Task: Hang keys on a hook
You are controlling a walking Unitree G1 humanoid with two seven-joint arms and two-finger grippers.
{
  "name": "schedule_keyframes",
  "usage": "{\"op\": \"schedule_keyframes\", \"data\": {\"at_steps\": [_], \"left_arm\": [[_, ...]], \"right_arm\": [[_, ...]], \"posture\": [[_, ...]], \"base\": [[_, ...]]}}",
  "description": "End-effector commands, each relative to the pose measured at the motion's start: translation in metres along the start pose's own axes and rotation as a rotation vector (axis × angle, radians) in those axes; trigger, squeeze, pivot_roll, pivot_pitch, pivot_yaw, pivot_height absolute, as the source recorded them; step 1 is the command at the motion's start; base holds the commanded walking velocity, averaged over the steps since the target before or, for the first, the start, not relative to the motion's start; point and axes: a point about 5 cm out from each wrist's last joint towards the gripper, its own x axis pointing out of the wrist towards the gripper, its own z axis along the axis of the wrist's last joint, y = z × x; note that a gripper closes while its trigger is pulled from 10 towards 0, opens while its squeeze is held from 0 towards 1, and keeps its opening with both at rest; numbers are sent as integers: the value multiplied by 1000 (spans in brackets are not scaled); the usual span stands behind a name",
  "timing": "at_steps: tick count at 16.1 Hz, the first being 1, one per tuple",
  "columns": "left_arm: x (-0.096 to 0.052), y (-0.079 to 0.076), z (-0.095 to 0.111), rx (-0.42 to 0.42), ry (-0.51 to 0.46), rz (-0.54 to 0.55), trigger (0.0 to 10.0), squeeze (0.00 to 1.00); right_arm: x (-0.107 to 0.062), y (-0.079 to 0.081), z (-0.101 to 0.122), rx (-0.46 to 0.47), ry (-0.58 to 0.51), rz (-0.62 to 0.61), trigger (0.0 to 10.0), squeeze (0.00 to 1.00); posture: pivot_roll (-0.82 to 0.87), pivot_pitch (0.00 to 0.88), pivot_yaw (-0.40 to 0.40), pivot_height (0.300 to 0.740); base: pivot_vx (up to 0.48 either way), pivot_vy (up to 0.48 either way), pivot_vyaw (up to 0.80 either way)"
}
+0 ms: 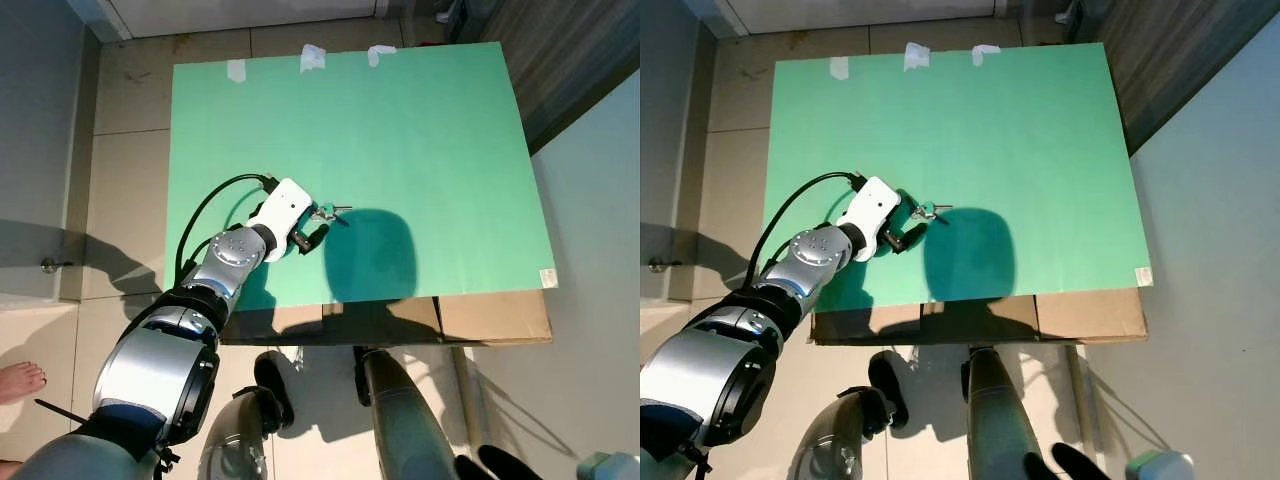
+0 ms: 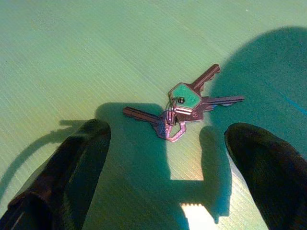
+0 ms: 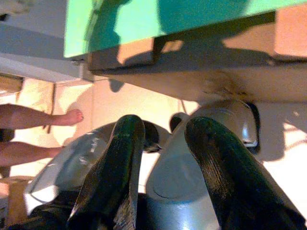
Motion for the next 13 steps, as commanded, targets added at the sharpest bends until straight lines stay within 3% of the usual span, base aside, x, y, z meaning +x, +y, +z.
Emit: {"op": "schedule_keyframes", "data": {"at_steps": [1, 2, 5, 9, 13], "left_arm": [[-1, -3, -9, -2, 33, -1, 10000, 0], [-1, -2, -7, -8, 28, 15, 10000, 0], [0, 0, -4, 7, 32, 24, 10000, 0], [2, -1, 0, 2, 23, 23, 10000, 0], [6, -6, 5, -37, 13, 7, 10000, 0]], "right_arm": [[-1, -1, -10, -8, 53, 0, 10000, 0], [20, -5, -22, -99, 78, 14, 10000, 0], [51, -4, -17, -107, 13, 39, 10000, 0], [55, -3, -15, -116, 3, 56, 10000, 0], [49, 3, -17, -106, 19, 64, 10000, 0]], "posture": [[-636, 457, 31, 740], [-629, 460, 42, 740], [-597, 464, 42, 740], [-598, 467, 32, 740], [-616, 479, 22, 740]], "base": [[0, 0, 0], [0, 0, 0], [0, 0, 0], [0, 0, 0], [0, 0, 0]]}}
